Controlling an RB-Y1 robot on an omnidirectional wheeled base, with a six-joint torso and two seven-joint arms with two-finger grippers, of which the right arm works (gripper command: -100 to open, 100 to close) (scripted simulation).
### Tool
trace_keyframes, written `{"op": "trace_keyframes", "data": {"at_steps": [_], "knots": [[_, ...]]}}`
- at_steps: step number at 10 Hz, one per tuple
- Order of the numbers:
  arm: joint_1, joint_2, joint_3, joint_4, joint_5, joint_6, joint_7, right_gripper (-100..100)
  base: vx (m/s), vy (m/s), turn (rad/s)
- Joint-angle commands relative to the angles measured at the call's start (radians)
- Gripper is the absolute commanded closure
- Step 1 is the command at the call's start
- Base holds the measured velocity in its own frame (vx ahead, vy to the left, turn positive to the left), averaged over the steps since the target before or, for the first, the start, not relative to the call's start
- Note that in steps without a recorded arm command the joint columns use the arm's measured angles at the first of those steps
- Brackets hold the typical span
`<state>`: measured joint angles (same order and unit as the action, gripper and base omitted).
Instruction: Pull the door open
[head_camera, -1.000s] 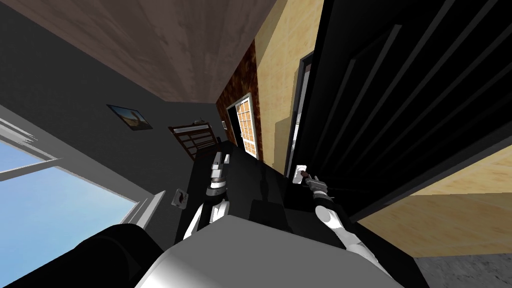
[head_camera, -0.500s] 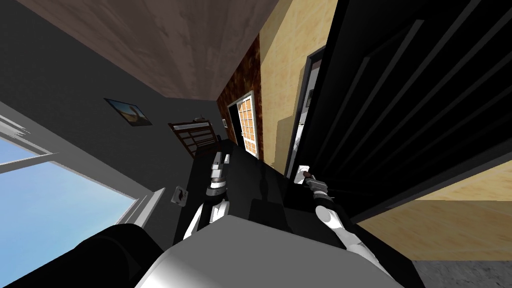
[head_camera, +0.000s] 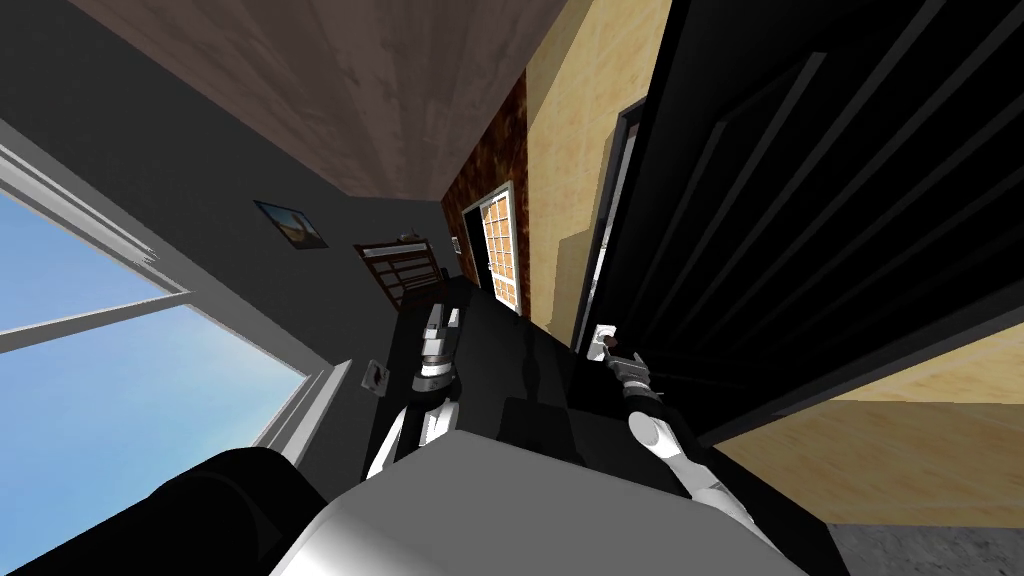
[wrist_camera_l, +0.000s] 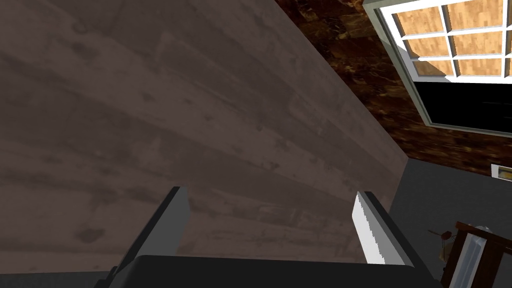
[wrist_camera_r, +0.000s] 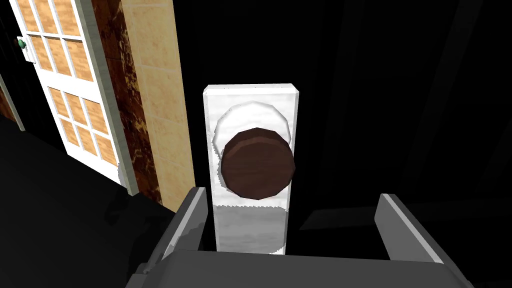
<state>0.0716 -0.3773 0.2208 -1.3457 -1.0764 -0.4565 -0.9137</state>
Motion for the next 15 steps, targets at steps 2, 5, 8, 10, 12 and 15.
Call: {"op": "trace_keyframes", "data": {"at_steps": [2, 5, 8, 10, 12, 15], "knots": [[0.008, -0.013, 0.039, -0.022, 0.008, 0.002, -0.017, -100, -0.217, -0.066, 0.129], [0.012, -0.026, 0.077, -0.042, 0.016, 0.005, -0.032, -100, -0.190, -0.094, 0.110], [0.013, -0.061, 0.043, -0.001, 0.009, -0.020, -0.078, -100, 0.075, -0.014, 0.153], [0.011, -0.083, 0.023, 0.026, 0.004, -0.035, -0.108, -100, 0.199, 0.014, 0.195], [0.010, -0.097, 0.011, 0.043, 0.001, -0.044, -0.126, -100, 0.146, 0.014, 0.139], [0.007, -0.103, 0.008, 0.050, 0.001, -0.045, -0.132, 100, 0.055, -0.004, 0.044]]}}
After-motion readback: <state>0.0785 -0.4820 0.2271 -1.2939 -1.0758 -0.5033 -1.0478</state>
